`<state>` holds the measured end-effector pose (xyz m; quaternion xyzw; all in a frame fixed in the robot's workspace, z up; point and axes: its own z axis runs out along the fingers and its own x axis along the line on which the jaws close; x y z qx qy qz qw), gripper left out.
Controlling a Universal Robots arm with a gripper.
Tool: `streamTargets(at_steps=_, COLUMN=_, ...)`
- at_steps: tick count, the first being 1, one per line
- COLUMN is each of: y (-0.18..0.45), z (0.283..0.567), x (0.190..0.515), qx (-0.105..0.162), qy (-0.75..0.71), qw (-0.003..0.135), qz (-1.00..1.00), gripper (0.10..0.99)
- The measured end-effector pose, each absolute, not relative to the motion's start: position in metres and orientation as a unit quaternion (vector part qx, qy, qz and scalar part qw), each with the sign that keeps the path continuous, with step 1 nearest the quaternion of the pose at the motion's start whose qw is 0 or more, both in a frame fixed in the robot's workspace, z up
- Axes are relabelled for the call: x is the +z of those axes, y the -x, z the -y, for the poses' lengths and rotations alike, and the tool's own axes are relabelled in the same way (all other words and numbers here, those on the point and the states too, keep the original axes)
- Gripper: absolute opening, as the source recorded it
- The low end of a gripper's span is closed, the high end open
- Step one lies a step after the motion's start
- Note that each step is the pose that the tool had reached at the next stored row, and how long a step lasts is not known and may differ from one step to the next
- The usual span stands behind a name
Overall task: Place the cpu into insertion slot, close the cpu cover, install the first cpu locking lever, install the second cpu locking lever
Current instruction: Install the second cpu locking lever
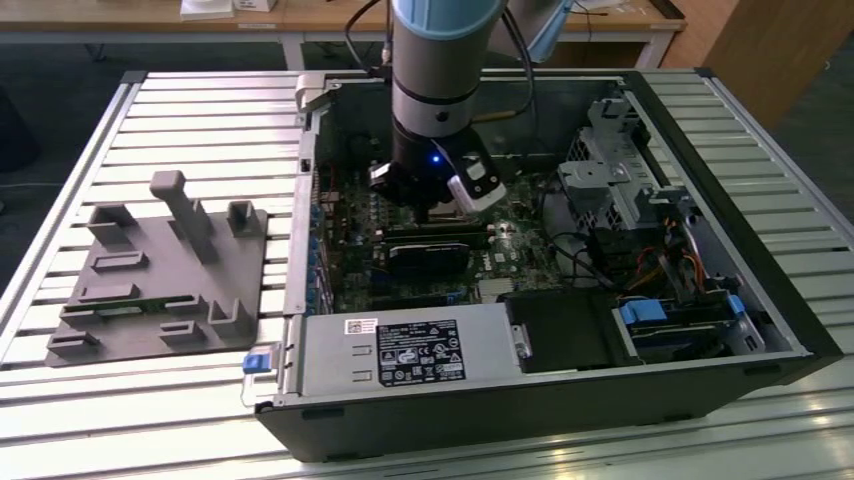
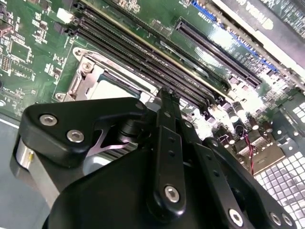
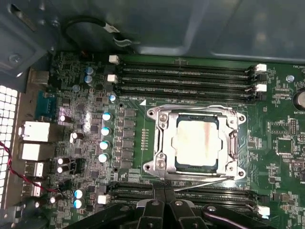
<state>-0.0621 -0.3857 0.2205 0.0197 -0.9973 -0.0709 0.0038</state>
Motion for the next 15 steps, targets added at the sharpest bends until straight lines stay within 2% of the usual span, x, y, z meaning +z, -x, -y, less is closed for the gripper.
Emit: streamTargets(at_steps=15, y=0.07, z=0.392, x=0.21, qx=-0.087, qy=-0.017, qw=0.003, qz=0.996, gripper=0.106)
